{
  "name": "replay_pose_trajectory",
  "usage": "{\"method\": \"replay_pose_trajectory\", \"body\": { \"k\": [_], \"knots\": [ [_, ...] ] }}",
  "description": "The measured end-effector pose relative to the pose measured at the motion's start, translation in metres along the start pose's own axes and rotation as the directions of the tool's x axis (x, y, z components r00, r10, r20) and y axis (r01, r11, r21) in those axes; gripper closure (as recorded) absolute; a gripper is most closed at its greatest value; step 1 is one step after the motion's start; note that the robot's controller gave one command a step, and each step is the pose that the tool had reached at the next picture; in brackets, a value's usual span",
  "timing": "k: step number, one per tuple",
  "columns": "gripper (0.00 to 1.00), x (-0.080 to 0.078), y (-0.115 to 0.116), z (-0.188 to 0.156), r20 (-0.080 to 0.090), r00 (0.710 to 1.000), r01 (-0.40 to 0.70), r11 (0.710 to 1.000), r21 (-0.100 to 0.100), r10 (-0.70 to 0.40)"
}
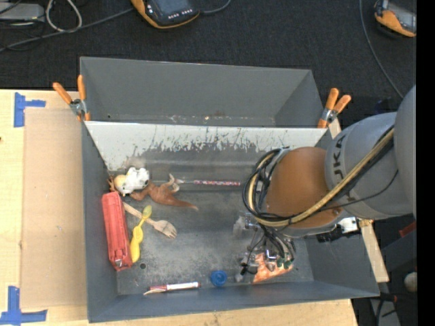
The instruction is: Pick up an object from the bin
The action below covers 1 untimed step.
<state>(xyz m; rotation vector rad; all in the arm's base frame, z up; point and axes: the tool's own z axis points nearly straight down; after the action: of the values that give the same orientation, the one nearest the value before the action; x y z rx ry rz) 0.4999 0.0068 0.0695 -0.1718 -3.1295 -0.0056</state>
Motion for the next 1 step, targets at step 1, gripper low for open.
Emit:
{"method": "replay_pose_trajectory", "body": {
  "k": [1],
  "knots": [
    [0.0, -0.0131, -0.0529, -0.0496, 0.009, 0.997, 0.076, 0.997, 0.007, -0.076]
  ]
}}
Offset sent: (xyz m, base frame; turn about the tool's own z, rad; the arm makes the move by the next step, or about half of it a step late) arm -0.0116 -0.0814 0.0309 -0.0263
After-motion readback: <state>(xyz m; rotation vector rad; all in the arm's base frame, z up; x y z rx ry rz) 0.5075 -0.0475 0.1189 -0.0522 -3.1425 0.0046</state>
